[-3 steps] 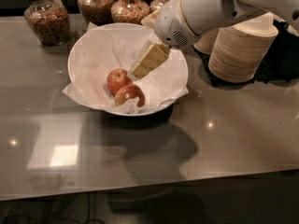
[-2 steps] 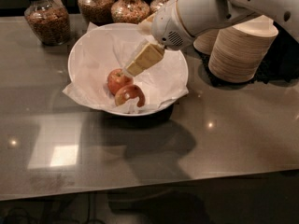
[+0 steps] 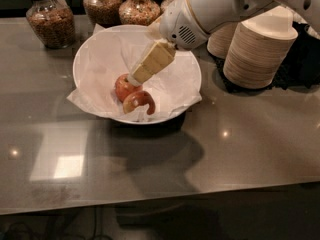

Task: Pick apple from white bowl

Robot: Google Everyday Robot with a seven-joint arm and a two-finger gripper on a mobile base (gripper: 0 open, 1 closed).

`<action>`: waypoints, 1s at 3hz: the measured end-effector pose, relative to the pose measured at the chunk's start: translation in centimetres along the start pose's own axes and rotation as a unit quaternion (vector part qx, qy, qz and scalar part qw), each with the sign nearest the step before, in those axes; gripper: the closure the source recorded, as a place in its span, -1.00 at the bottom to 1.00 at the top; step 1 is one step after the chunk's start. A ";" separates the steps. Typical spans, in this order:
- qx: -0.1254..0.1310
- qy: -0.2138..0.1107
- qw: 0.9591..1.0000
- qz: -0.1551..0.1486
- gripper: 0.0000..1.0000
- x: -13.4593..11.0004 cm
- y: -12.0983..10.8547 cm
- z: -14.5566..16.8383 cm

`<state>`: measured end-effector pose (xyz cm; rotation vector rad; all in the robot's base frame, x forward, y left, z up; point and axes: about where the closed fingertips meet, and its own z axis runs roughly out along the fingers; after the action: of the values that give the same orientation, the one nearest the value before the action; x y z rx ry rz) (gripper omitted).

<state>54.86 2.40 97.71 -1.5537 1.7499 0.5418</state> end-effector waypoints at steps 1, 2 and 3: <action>-0.031 0.016 0.999 0.022 -0.25 0.0 1.7 0.5; -0.054 0.029 0.997 0.042 -0.12 0.2 3.2 1.2; -0.061 0.042 0.996 0.055 -0.20 0.7 4.0 1.8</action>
Offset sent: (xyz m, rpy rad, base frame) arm -0.0405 0.0180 -0.0271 -0.0512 0.2245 0.0157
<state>51.36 4.01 95.40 -1.5897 1.9066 0.6575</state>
